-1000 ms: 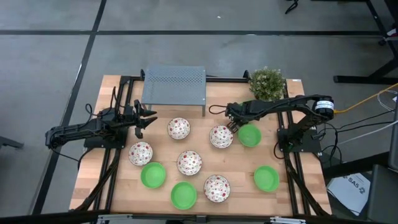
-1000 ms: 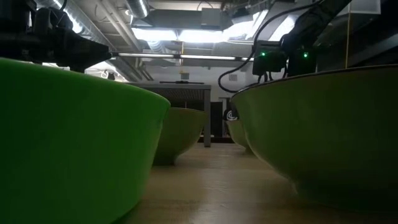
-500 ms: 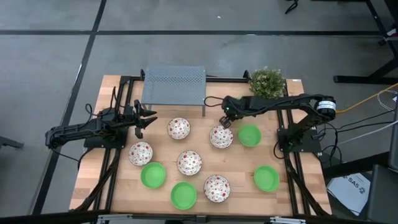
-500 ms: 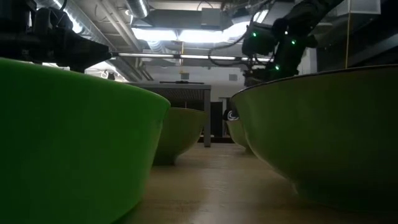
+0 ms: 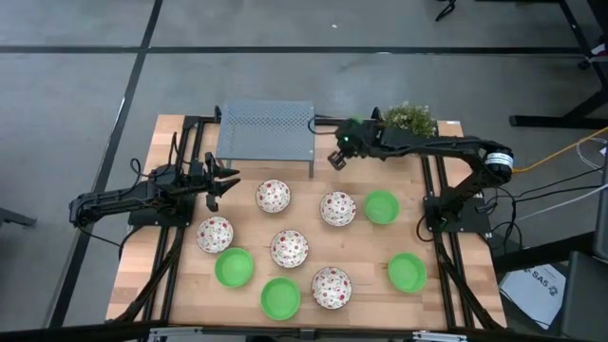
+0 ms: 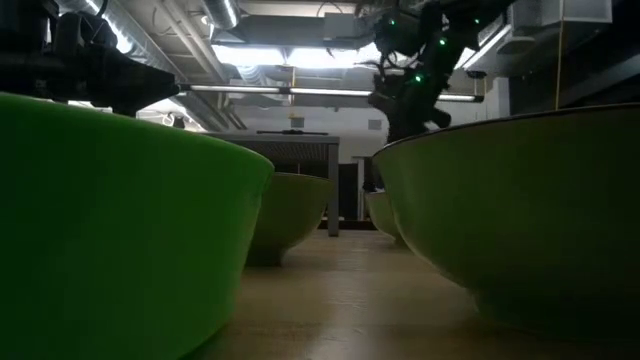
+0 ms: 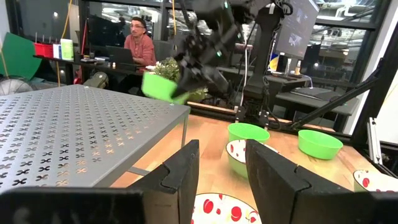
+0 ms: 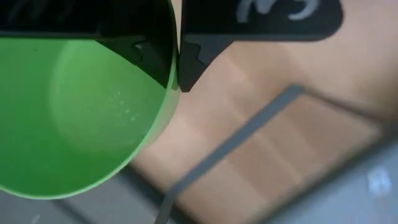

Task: Pick & Place Mini bowls
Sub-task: Put the green bowl on the shelf

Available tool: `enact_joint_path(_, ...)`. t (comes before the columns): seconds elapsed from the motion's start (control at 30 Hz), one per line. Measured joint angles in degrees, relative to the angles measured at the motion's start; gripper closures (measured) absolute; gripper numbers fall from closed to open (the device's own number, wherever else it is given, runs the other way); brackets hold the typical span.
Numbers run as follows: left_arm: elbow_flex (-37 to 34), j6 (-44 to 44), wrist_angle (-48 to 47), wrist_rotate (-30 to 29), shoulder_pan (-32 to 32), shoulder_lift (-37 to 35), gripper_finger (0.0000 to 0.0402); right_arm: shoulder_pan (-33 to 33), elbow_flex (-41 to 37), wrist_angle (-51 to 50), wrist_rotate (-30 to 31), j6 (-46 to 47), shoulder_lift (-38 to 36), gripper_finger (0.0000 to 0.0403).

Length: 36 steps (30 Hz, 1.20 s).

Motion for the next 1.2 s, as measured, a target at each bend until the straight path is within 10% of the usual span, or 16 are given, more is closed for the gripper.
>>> enact_joint_path(0.4, 0.0, 0.02, 0.0, 0.0, 0.02, 0.0, 0.0276, -2.24, 9.5, 6.14, 5.3, -31.06, 0.04, 0.0391)
enact_joint_path(0.8, -0.01, 0.02, 0.0, 0.0, 0.02, 0.0, 0.0276, 0.31, 9.51, 14.09, -7.3, -60.08, 1.61, 0.039)
enact_joint_path(1.2, 0.0, 0.0, 0.13, 0.0, 0.0, 0.0, 0.0276, 2.76, 16.02, 18.2, -9.42, -70.11, 7.46, 0.0389)
